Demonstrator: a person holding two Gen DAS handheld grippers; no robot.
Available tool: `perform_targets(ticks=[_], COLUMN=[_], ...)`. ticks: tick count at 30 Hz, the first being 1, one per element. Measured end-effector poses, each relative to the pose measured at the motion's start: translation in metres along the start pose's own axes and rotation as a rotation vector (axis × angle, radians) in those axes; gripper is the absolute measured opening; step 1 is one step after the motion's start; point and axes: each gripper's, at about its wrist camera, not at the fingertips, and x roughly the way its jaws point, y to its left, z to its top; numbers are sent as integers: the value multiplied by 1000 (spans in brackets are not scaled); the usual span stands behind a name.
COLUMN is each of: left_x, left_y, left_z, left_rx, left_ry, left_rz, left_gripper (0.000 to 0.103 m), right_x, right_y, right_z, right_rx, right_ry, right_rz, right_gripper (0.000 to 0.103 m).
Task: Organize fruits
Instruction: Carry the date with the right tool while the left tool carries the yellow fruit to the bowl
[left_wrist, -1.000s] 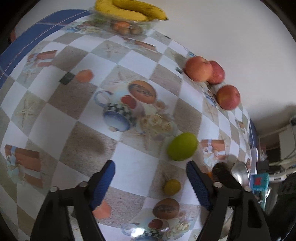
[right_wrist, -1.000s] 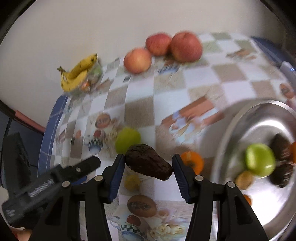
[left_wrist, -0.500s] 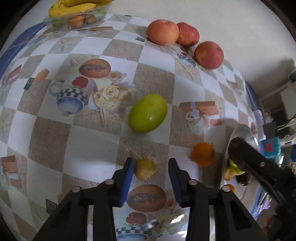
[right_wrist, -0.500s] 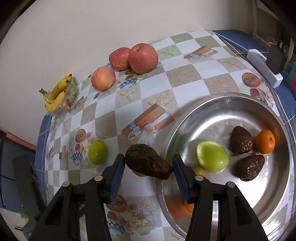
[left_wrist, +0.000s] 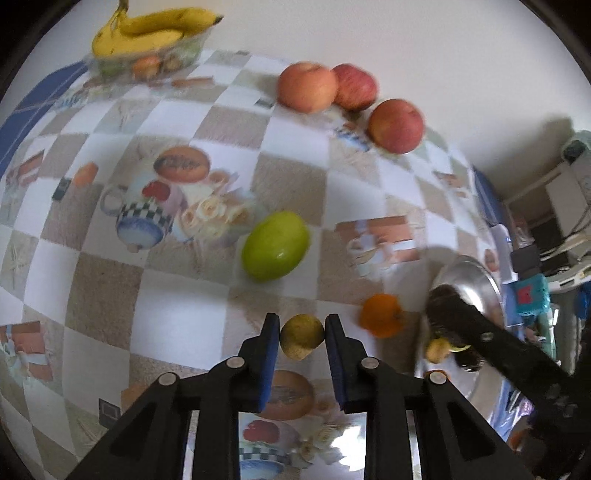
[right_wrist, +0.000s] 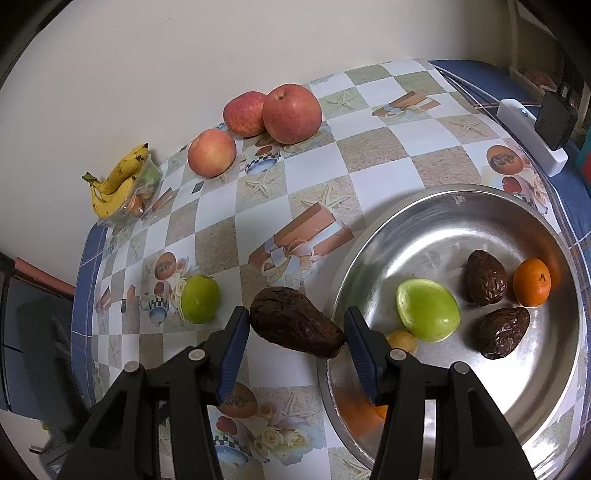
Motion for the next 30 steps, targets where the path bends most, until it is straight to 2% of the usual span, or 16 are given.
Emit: perform_targets(ticks=[5,10,14,18,23,30], left_x=[-12,-9,-6,-2,3,19], left_y=[-21,-55,-78,-102,-125,-132], left_z=[-2,-7,-19,-31,-39,-43], left_rx=[44,125,195,273,365,415], left_ry=[-15,-16,7,17,-27,-56], left_rz=[-60,-83,-116,-135,-135,-110], left_gripper=[27,27,27,27,27,27], right_x=[-6,-12,-22,-38,-51,-36], right_y=[-5,-20,-46,-83,-114,-111], right_z=[-1,2,7,11,14,17], right_rx=[1,25,81,178,245,209], right_ry=[-5,-15,-43,-88,-127,-113], right_rz=[-17,-42,-73,-142,-185,-170], right_gripper=[55,55,55,55,55,55])
